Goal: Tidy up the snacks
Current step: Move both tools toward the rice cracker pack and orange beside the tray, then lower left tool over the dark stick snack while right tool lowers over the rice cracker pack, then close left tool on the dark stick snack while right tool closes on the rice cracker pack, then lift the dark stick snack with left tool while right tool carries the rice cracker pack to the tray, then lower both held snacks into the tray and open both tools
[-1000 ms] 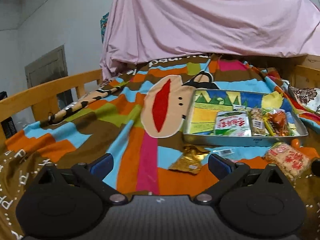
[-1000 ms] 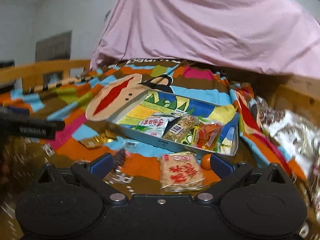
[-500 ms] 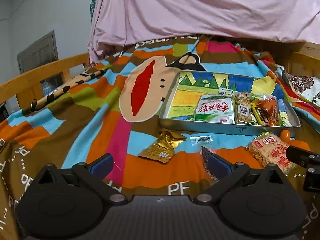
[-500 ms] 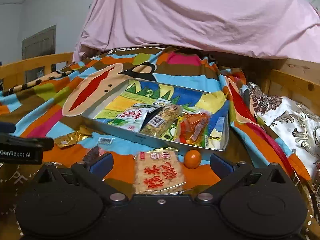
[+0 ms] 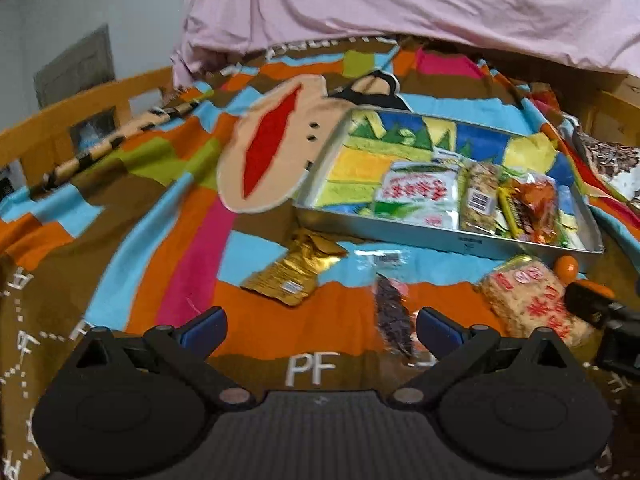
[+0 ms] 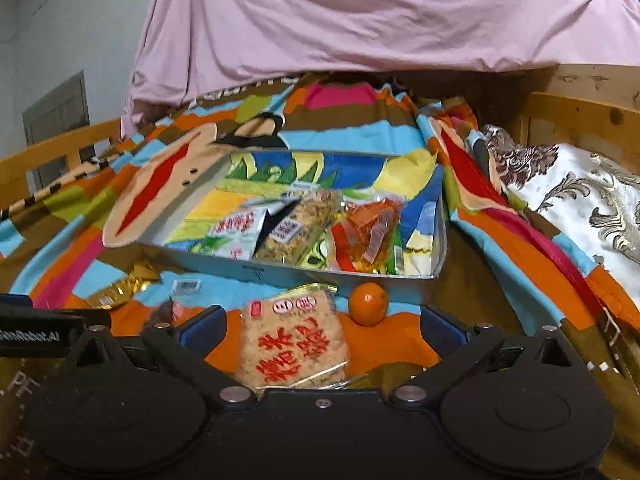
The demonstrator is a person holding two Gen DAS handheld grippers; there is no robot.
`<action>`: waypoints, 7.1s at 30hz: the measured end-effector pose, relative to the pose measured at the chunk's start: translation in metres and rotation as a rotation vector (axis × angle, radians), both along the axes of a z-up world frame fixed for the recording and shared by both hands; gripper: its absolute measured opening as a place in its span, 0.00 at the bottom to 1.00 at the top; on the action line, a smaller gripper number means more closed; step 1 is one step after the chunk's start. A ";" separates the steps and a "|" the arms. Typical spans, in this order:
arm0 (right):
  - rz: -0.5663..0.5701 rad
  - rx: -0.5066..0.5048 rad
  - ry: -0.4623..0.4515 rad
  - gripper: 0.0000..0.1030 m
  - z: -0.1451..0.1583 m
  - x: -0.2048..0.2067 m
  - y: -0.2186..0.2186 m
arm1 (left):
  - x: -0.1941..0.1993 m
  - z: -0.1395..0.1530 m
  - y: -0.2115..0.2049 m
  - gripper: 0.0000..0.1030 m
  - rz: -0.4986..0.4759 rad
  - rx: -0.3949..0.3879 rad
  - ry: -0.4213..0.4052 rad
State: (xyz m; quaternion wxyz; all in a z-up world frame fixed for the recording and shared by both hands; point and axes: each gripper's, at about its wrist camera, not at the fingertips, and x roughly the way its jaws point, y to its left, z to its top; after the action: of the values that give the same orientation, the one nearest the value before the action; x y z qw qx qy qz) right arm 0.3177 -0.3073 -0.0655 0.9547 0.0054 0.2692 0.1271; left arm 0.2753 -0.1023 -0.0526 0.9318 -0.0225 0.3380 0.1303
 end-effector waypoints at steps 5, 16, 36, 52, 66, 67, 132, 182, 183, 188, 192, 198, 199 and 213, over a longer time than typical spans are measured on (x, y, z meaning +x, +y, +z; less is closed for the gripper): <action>0.018 -0.001 0.036 0.99 -0.010 0.011 0.003 | 0.006 -0.006 0.005 1.00 -0.001 -0.092 0.025; 0.048 0.025 0.079 1.00 -0.016 0.020 0.014 | 0.024 -0.024 0.031 1.00 0.036 -0.277 0.047; 0.089 -0.135 0.078 0.99 -0.042 0.026 0.030 | 0.068 -0.041 0.011 1.00 -0.158 -0.206 0.079; 0.079 -0.251 0.075 0.99 -0.049 0.023 0.043 | 0.078 -0.059 -0.006 1.00 -0.192 -0.084 0.097; 0.079 -0.241 0.074 0.98 -0.049 0.022 0.041 | 0.078 -0.065 -0.009 0.99 -0.182 -0.064 0.103; 0.076 -0.243 0.068 0.96 -0.049 0.021 0.041 | 0.078 -0.064 -0.009 0.99 -0.181 -0.066 0.104; 0.115 -0.291 0.020 0.74 -0.030 0.007 0.051 | 0.021 -0.027 0.003 0.49 -0.180 -0.044 0.088; -0.170 0.042 -0.308 0.74 0.017 0.085 -0.045 | 0.139 0.028 -0.045 0.49 -0.240 -0.111 -0.298; -0.164 0.065 -0.297 0.74 0.016 0.093 -0.047 | 0.149 0.026 -0.046 0.49 -0.247 -0.121 -0.299; -0.137 0.183 -0.213 0.74 0.001 0.127 -0.048 | 0.188 0.013 -0.053 0.49 -0.282 -0.147 -0.277; -0.138 0.155 -0.151 0.74 -0.011 0.142 -0.041 | 0.212 0.002 -0.056 0.49 -0.310 -0.113 -0.219; -0.156 0.213 -0.082 0.75 -0.025 0.153 -0.051 | 0.232 -0.010 -0.061 0.49 -0.320 -0.097 -0.164; -0.149 0.223 -0.071 0.75 -0.028 0.154 -0.052 | 0.233 -0.012 -0.062 0.49 -0.322 -0.091 -0.159; -0.127 0.216 -0.079 0.87 -0.028 0.155 -0.047 | 0.234 -0.022 -0.054 0.64 -0.284 -0.179 -0.128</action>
State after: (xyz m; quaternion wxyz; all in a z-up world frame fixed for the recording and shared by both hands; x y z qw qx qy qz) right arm 0.4723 -0.3543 -0.0932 0.9646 0.1198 0.2150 0.0949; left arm 0.5090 -0.1564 -0.0747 0.9548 -0.0655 0.2880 -0.0349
